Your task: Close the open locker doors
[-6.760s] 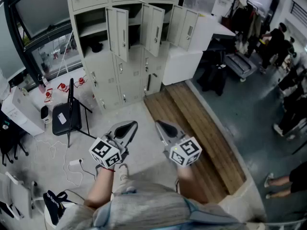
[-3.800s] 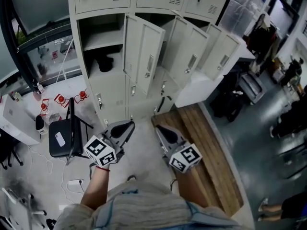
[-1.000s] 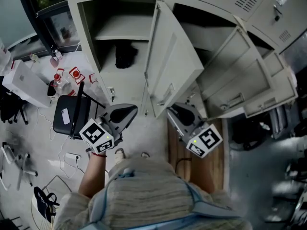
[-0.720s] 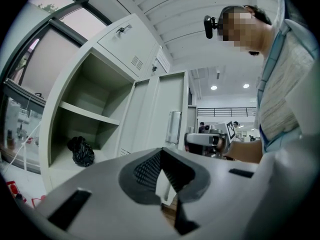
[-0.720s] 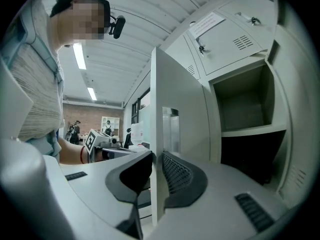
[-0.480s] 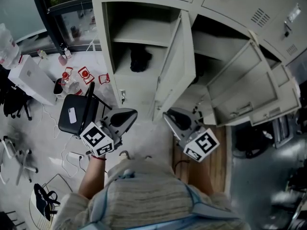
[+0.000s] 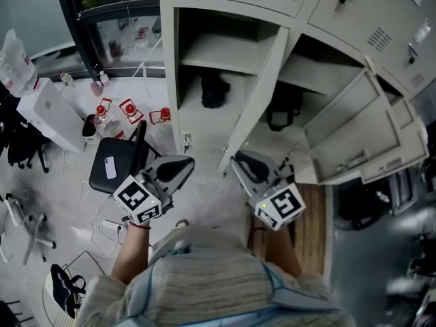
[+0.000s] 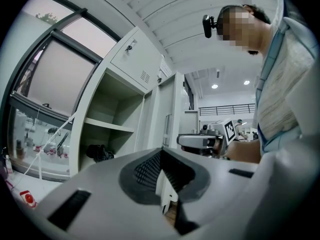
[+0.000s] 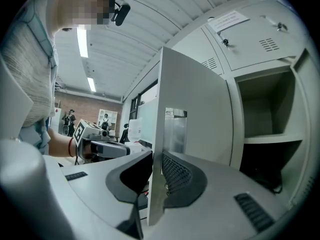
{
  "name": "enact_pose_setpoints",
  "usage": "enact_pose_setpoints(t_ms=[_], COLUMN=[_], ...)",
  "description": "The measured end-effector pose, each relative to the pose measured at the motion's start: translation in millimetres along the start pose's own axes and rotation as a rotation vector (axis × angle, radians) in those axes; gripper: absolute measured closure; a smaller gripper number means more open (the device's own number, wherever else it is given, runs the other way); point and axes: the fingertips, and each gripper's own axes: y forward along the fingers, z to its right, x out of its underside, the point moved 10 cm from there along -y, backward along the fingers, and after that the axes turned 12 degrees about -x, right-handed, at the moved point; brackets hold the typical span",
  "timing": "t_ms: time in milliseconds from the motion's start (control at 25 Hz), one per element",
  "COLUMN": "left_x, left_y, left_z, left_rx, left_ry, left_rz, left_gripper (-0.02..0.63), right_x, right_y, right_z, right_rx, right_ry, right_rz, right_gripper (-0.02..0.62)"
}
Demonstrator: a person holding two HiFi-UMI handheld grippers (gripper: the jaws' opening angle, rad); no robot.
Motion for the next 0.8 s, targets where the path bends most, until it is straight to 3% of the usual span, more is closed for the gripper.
enact_pose_setpoints(t_ms=[520, 800], left_x=[-2.2, 1.2], left_y=[-33.8, -37.6], left_z=[-41.5, -60.9], left_rx=[-0.005, 0.02], left_ry=[0.013, 0.016], left_rz=[0.015, 0.031], left_gripper=[0.603, 0.603], right_x=[0.1, -1.9], right_y=[56.3, 82.9], right_z=[3.3, 8.9], right_rx=[0.036, 0.03], right_ry=[-0.051, -0.016], right_rz=[0.015, 0.03], right_gripper=[0.534, 0.534])
